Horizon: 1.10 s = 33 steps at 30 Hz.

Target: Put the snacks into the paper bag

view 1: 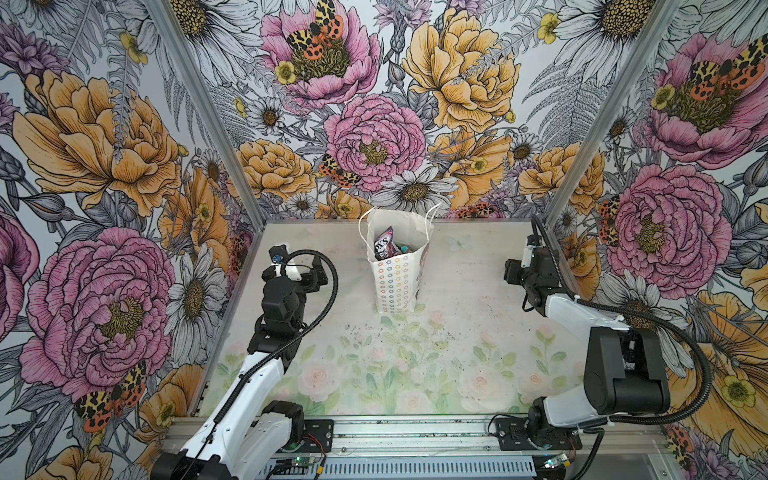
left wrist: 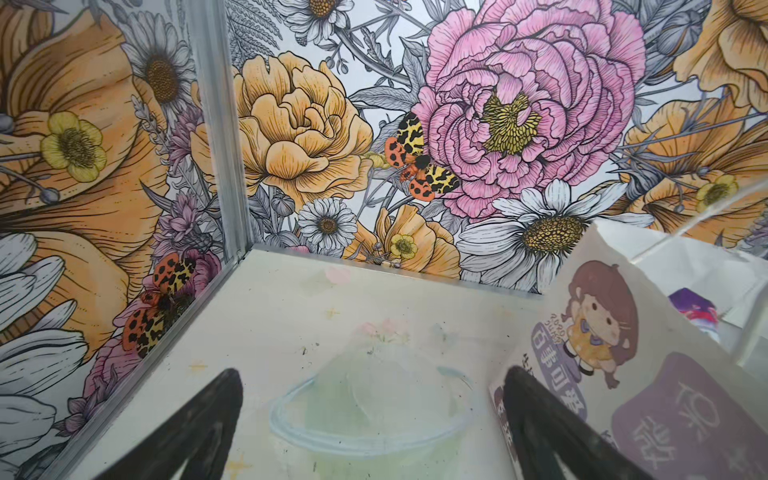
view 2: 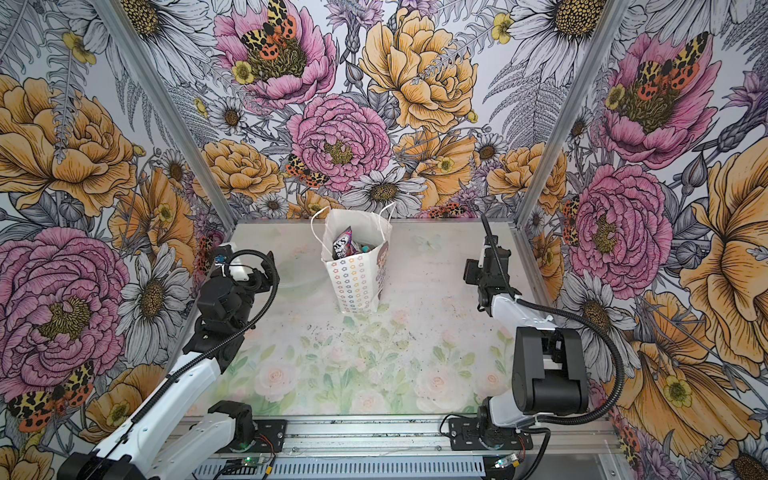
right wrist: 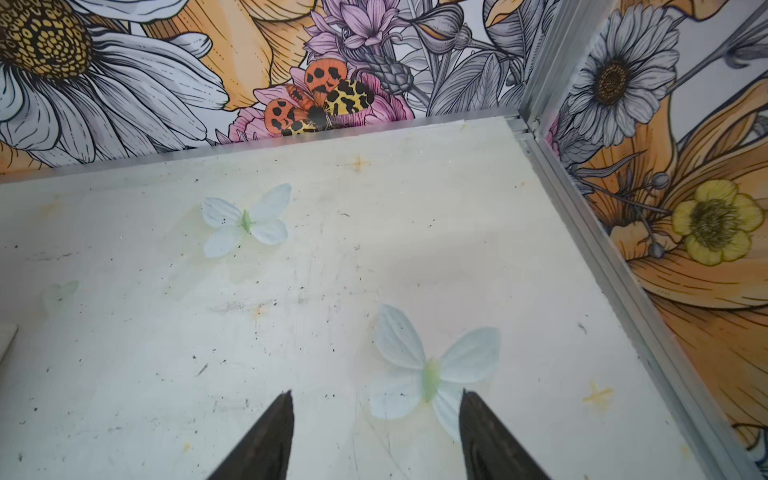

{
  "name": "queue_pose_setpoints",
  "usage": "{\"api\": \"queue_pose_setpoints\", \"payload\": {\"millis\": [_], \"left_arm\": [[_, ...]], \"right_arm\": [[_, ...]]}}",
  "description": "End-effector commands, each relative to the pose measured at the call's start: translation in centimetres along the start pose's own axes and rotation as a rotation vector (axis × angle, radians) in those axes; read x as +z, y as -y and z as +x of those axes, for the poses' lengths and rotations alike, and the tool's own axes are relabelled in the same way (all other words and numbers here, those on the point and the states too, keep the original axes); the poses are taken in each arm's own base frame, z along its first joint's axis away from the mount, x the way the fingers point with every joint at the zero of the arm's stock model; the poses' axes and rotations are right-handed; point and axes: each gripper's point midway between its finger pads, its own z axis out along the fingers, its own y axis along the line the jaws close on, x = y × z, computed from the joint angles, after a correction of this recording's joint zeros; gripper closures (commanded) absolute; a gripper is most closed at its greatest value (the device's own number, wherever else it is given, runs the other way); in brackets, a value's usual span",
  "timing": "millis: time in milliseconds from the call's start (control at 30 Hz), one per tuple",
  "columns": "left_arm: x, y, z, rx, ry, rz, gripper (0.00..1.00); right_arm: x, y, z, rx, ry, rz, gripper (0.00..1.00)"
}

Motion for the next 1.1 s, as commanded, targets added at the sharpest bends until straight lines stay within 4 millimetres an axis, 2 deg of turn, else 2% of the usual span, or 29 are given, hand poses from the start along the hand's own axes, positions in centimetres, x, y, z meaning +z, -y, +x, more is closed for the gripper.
{"api": "queue_pose_setpoints", "payload": {"millis": [0, 33, 267, 433, 633, 767, 867, 933, 1067], "left_arm": [[-0.1, -0.9, -0.4, 0.011, 0.072, 0.008, 0.01], [0.0, -1.5, 0.1, 0.010, 0.078, -0.006, 0.01], [1.3, -2.6, 4.1, 0.012, 0.049, 0.014, 0.01], [2.5, -2.8, 7.0, 0.038, 0.003, 0.018, 0.01], [3.5, -4.0, 10.0, 0.103, -0.028, -0.030, 0.01], [3.8, -4.2, 12.4, 0.097, -0.019, -0.023, 0.01], [4.1, -4.0, 13.0, 0.112, 0.045, -0.038, 0.01], [3.4, -4.4, 13.2, 0.117, 0.034, -0.082, 0.01], [4.5, -4.3, 13.3, 0.129, 0.004, -0.092, 0.01]], "right_arm": [[-1.0, -0.5, -2.3, -0.037, 0.159, -0.021, 0.35], [-1.2, -0.5, -1.8, -0.049, 0.162, -0.025, 0.35], [-3.3, -0.8, -1.5, -0.072, 0.254, -0.047, 0.36], [-2.3, 0.0, 1.9, -0.051, 0.257, -0.001, 0.39], [-1.1, 0.4, 2.7, -0.053, 0.255, 0.043, 0.38], [-1.0, 0.2, 2.8, -0.061, 0.249, 0.043, 0.34], [-1.0, 0.2, 2.8, -0.061, 0.250, 0.042, 0.32], [-1.1, 0.2, 2.8, -0.062, 0.250, 0.042, 0.31], [-1.0, -0.3, 3.0, -0.077, 0.253, 0.017, 0.28]]}}
